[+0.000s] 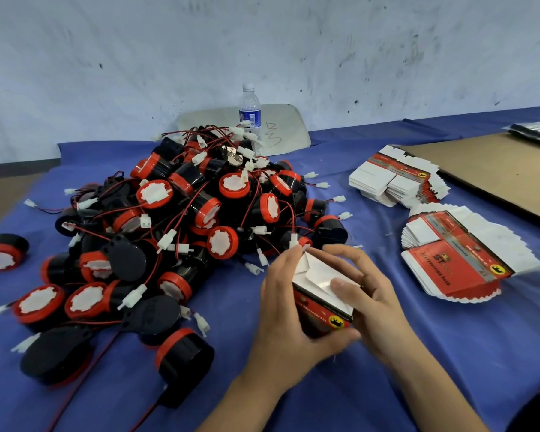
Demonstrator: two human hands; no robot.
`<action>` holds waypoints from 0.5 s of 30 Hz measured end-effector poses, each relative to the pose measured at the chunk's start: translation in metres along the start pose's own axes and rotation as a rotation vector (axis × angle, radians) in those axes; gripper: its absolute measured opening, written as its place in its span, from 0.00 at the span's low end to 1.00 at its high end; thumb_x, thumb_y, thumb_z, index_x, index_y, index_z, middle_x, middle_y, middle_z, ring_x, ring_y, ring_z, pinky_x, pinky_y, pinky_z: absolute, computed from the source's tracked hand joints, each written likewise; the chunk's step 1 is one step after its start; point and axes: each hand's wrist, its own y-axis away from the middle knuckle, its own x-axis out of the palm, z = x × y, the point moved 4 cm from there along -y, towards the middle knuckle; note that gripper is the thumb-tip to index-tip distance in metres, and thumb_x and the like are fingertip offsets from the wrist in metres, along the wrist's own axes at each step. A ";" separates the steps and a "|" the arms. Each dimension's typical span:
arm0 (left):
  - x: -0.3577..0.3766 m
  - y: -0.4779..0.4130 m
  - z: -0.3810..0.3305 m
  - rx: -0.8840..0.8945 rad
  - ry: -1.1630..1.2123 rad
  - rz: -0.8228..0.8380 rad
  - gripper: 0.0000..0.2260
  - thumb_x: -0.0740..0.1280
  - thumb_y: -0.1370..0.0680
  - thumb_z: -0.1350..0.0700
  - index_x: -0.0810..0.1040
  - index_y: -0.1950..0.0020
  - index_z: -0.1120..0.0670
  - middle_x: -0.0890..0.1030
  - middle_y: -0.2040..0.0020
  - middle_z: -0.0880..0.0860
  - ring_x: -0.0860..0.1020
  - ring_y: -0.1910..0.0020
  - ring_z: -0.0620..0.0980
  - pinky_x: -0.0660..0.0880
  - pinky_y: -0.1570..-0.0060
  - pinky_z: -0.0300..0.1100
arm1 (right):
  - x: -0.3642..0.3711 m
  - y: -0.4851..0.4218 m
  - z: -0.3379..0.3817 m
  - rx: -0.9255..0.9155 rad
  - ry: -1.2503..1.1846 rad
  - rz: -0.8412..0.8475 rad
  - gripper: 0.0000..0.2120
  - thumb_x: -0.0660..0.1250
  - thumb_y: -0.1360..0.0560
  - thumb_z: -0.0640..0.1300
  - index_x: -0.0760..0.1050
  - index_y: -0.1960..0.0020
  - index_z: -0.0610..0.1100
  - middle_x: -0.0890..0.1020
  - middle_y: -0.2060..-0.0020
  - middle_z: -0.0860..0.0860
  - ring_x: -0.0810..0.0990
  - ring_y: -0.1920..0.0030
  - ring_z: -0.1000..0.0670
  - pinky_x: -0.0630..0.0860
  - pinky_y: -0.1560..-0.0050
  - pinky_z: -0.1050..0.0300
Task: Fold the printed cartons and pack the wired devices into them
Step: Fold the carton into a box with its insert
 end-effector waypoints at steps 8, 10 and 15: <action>-0.002 -0.005 -0.003 0.123 -0.208 -0.072 0.45 0.73 0.35 0.45 0.52 0.24 0.49 0.59 0.29 0.32 0.55 0.29 0.31 0.62 0.32 0.63 | 0.006 0.004 0.007 -0.096 0.118 -0.065 0.33 0.70 0.32 0.49 0.66 0.30 0.60 0.80 0.39 0.51 0.78 0.39 0.51 0.79 0.46 0.53; -0.003 -0.004 -0.001 0.143 -0.244 -0.051 0.41 0.71 0.34 0.45 0.57 0.26 0.51 0.63 0.29 0.40 0.56 0.28 0.34 0.55 0.27 0.59 | 0.005 0.004 0.005 -0.076 0.156 -0.054 0.32 0.70 0.32 0.48 0.66 0.30 0.62 0.85 0.50 0.49 0.83 0.52 0.53 0.78 0.57 0.62; 0.000 -0.005 -0.001 0.142 -0.249 -0.021 0.39 0.72 0.33 0.45 0.58 0.27 0.53 0.68 0.30 0.51 0.65 0.30 0.47 0.61 0.32 0.64 | 0.008 0.005 0.008 -0.158 0.288 -0.076 0.27 0.65 0.27 0.38 0.70 0.32 0.57 0.83 0.47 0.53 0.82 0.49 0.54 0.77 0.52 0.64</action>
